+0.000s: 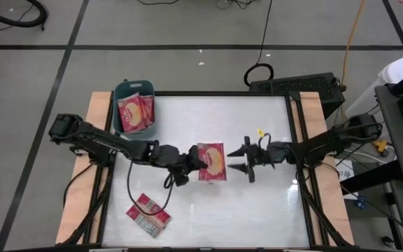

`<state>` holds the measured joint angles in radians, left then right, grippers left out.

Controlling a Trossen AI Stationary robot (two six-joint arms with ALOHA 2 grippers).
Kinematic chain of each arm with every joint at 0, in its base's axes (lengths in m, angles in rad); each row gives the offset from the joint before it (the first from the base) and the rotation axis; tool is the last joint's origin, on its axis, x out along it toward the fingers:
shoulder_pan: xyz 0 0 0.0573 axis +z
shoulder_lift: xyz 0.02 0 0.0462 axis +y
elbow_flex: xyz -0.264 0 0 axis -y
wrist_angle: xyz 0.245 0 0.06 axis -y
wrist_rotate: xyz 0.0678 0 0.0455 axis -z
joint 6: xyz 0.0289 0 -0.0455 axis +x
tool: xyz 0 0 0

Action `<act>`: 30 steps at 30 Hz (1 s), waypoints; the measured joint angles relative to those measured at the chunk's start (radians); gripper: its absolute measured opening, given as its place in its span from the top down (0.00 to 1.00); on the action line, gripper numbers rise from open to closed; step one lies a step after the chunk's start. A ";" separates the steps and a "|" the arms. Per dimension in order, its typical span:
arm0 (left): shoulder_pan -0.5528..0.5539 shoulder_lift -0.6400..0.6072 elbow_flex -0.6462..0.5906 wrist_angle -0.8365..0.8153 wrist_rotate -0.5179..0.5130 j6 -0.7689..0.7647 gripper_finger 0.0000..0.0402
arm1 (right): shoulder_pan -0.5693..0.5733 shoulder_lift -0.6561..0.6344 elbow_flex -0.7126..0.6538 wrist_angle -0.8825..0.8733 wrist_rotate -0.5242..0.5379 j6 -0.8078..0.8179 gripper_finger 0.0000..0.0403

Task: Sort popcorn bags into baskets
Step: Stack the red popcorn bag on top of the other red popcorn bag into the blue bin

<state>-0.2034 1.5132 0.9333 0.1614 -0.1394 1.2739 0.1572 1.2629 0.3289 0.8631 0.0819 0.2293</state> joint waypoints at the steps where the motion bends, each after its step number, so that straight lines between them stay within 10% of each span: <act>1: -0.006 0.000 0.001 0.016 0.000 0.000 0.90 | 0.026 0.000 -0.001 0.006 0.026 -0.081 0.50; 11: -0.034 -0.011 0.000 0.030 0.029 -0.071 0.95 | 0.226 0.126 0.104 0.080 0.382 -0.890 0.44; 30: -0.048 -0.009 0.000 0.065 0.004 -0.285 0.89 | 0.244 0.224 0.203 0.125 0.423 -1.134 0.97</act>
<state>-0.2510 1.5043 0.9333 0.2263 -0.1352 0.9886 0.4013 1.4872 0.5316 0.9884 0.5051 -0.9046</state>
